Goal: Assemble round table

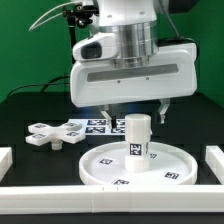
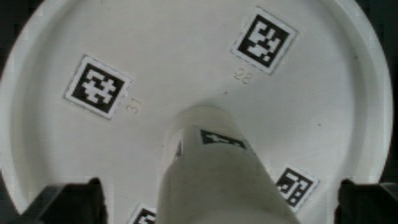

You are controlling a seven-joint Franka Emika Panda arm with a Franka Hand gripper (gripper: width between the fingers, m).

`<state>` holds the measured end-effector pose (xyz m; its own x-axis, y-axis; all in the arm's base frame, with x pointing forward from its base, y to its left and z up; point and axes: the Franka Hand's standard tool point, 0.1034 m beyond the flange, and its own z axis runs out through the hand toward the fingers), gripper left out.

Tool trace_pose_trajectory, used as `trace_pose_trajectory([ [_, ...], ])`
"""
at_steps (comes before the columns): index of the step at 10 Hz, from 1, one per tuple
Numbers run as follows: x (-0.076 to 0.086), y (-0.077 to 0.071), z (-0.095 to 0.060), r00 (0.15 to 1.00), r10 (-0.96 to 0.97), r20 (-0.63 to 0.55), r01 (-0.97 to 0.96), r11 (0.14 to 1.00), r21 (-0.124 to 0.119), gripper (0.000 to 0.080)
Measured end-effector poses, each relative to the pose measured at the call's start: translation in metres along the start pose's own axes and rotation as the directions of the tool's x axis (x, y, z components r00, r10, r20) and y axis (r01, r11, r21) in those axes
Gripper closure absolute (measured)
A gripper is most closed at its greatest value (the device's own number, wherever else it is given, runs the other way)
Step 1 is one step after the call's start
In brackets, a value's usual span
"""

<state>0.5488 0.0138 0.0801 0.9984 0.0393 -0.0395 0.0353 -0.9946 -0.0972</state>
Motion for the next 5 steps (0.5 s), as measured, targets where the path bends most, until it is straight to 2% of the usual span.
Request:
trace_pose_trajectory([
  [1, -0.011, 0.001, 0.001, 1.0, -0.008, 0.001, 0.008, 1.0, 0.001, 0.0151],
  [3, -0.025, 0.021, 0.0, 1.0, 0.028, 0.01, -0.028, 0.999, 0.019, 0.0151],
  [5, -0.025, 0.018, 0.001, 1.0, 0.024, 0.012, -0.024, 1.0, 0.018, 0.0151],
])
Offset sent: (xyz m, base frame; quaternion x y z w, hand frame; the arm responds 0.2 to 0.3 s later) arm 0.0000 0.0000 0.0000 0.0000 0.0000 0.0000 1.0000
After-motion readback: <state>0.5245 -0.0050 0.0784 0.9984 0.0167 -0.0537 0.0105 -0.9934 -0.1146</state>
